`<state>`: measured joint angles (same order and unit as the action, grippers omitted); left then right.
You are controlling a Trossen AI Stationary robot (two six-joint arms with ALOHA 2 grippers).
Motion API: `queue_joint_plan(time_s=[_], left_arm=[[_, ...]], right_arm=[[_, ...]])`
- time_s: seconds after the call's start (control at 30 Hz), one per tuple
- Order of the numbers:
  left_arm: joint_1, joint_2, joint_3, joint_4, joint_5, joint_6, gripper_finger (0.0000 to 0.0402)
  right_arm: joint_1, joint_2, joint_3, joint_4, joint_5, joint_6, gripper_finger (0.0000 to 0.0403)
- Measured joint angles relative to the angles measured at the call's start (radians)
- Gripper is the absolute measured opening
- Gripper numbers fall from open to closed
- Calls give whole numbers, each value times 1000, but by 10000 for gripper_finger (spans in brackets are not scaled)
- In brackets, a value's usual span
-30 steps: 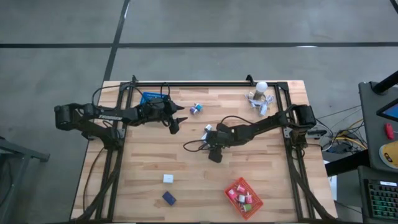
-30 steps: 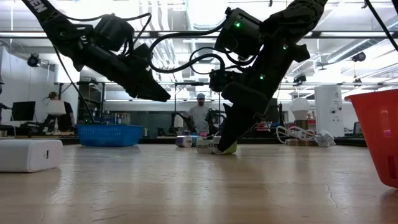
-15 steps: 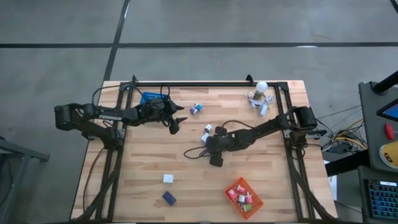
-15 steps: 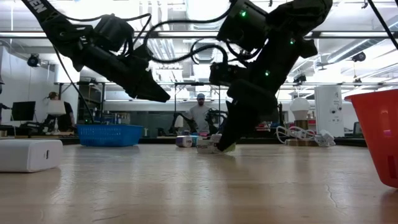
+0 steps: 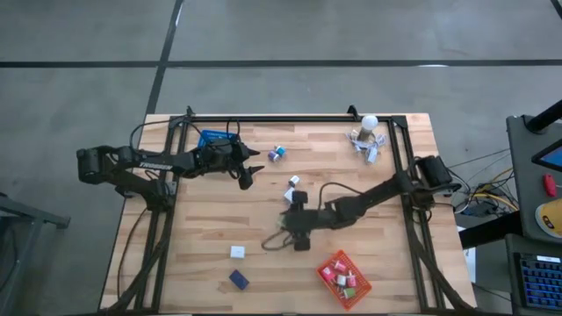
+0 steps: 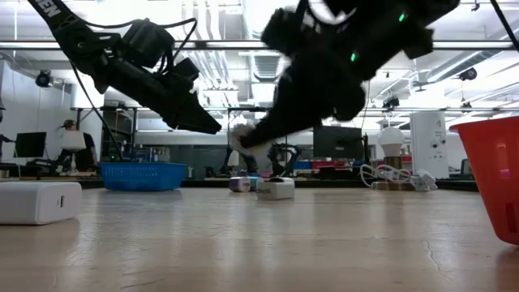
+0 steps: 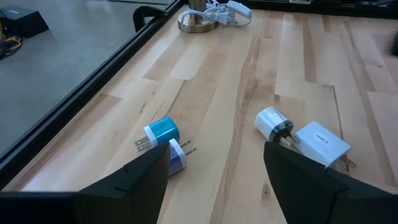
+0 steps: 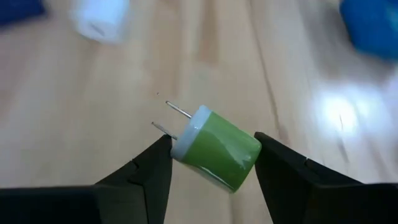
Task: Pick & Place Office items
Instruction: Put the green charger adapter into the orange bin
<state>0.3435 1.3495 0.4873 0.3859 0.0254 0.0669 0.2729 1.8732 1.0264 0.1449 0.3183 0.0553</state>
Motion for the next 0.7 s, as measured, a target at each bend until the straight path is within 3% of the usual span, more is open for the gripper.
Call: queue_joint_plan(time_s=[0.2, 0.33, 0.47, 0.7], left_arm=[[0, 0, -1, 0, 0, 0, 259], [-1, 0, -2, 0, 0, -5, 259], [-1, 0, -2, 0, 0, -12, 259], [0, 0, -2, 0, 0, -13, 259]], right_arm=[[88, 0, 0, 172, 6, -170, 187], [138, -7, 0, 183, 17, -210, 187], [191, -34, -18, 168, 66, -194, 187], [300, -124, -38, -18, 204, -48, 187]])
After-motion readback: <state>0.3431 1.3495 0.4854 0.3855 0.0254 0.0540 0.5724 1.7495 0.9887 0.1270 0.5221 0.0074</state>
